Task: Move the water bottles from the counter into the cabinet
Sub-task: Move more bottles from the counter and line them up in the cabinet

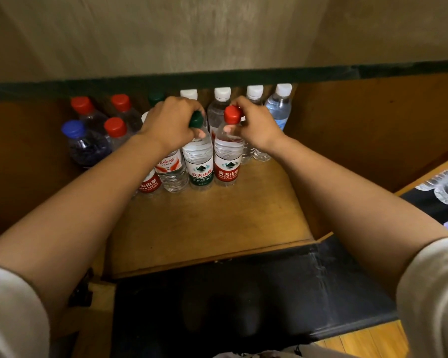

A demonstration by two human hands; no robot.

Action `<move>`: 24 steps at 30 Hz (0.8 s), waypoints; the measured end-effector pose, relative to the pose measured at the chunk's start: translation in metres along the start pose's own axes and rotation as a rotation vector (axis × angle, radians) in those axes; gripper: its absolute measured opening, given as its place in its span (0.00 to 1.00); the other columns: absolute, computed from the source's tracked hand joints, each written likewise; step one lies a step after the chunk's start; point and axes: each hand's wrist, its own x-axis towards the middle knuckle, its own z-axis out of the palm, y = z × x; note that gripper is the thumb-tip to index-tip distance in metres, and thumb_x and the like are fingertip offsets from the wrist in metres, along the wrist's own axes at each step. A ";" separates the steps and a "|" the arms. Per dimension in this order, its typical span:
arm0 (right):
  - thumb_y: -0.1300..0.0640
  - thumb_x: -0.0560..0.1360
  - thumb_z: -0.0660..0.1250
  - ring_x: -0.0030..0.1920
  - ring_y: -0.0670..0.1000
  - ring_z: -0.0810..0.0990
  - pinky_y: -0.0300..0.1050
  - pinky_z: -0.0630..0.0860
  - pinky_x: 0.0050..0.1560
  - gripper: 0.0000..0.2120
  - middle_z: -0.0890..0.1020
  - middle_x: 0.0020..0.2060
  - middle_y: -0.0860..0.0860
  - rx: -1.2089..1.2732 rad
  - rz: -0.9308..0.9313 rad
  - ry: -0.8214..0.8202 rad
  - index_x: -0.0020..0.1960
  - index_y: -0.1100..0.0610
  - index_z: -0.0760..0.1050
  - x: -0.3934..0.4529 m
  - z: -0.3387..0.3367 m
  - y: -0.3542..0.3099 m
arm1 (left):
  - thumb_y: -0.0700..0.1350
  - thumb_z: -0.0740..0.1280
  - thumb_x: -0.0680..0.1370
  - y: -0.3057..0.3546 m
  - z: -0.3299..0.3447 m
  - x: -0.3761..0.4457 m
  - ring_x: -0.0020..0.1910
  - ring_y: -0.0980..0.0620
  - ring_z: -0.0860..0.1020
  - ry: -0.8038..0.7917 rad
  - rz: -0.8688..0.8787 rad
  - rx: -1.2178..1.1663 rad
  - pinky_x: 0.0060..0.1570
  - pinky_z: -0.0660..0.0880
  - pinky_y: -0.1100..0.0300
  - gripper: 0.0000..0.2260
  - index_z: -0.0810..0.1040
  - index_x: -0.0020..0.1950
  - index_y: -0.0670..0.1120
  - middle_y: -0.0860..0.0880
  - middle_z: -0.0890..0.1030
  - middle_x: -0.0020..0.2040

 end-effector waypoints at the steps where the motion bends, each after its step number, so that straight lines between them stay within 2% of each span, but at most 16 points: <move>1: 0.57 0.72 0.70 0.60 0.57 0.74 0.51 0.72 0.61 0.22 0.76 0.59 0.58 0.006 0.001 0.001 0.63 0.60 0.68 0.000 0.000 0.000 | 0.46 0.74 0.69 0.000 0.000 0.000 0.55 0.42 0.77 0.004 0.002 0.006 0.52 0.73 0.51 0.17 0.77 0.56 0.46 0.43 0.80 0.55; 5: 0.57 0.73 0.70 0.60 0.58 0.74 0.53 0.71 0.62 0.21 0.76 0.59 0.57 0.046 0.015 0.017 0.63 0.59 0.68 0.000 0.002 0.002 | 0.46 0.73 0.70 0.002 -0.001 -0.001 0.55 0.42 0.77 0.003 0.018 0.036 0.51 0.73 0.50 0.17 0.76 0.57 0.46 0.43 0.79 0.55; 7: 0.56 0.73 0.69 0.61 0.58 0.73 0.53 0.70 0.63 0.23 0.75 0.61 0.57 0.095 0.042 0.016 0.65 0.58 0.66 -0.002 0.004 0.003 | 0.46 0.71 0.72 0.004 0.002 -0.003 0.57 0.41 0.76 0.007 0.022 0.085 0.52 0.73 0.48 0.18 0.73 0.60 0.45 0.43 0.77 0.59; 10: 0.57 0.73 0.69 0.68 0.57 0.69 0.52 0.66 0.68 0.32 0.70 0.68 0.56 0.257 0.072 0.018 0.72 0.57 0.57 -0.015 0.008 0.003 | 0.42 0.69 0.74 0.012 0.012 -0.013 0.65 0.41 0.70 0.062 0.036 0.141 0.61 0.68 0.46 0.25 0.66 0.69 0.44 0.42 0.70 0.68; 12: 0.58 0.73 0.69 0.72 0.56 0.63 0.52 0.62 0.71 0.37 0.64 0.72 0.56 0.306 0.068 0.042 0.75 0.57 0.52 -0.030 0.009 0.003 | 0.41 0.69 0.74 0.023 0.019 -0.024 0.69 0.41 0.65 0.149 0.069 0.134 0.68 0.62 0.46 0.28 0.64 0.71 0.44 0.43 0.66 0.71; 14: 0.60 0.73 0.69 0.74 0.55 0.60 0.51 0.60 0.72 0.39 0.61 0.74 0.56 0.314 0.058 0.059 0.76 0.57 0.49 -0.047 0.006 0.006 | 0.41 0.69 0.73 0.037 0.027 -0.039 0.71 0.43 0.63 0.203 0.086 0.092 0.71 0.59 0.46 0.28 0.64 0.71 0.44 0.44 0.64 0.72; 18: 0.61 0.73 0.69 0.73 0.53 0.60 0.43 0.59 0.70 0.38 0.62 0.73 0.55 0.324 0.036 0.028 0.75 0.57 0.52 -0.094 -0.004 0.019 | 0.39 0.69 0.73 0.071 0.052 -0.069 0.68 0.43 0.67 0.159 0.098 -0.033 0.65 0.68 0.47 0.26 0.66 0.70 0.44 0.46 0.66 0.71; 20: 0.60 0.74 0.68 0.71 0.52 0.64 0.43 0.61 0.69 0.35 0.65 0.72 0.55 0.315 0.044 -0.015 0.75 0.56 0.54 -0.121 -0.011 0.029 | 0.39 0.68 0.72 0.089 0.068 -0.082 0.66 0.44 0.70 0.126 0.094 -0.112 0.62 0.70 0.48 0.23 0.69 0.67 0.43 0.45 0.69 0.68; 24: 0.58 0.75 0.67 0.60 0.52 0.77 0.46 0.72 0.61 0.22 0.79 0.59 0.54 0.250 0.082 -0.105 0.67 0.55 0.68 -0.177 -0.032 0.060 | 0.38 0.69 0.73 0.127 0.104 -0.107 0.47 0.47 0.81 -0.023 -0.004 -0.344 0.48 0.75 0.58 0.13 0.78 0.57 0.46 0.46 0.82 0.50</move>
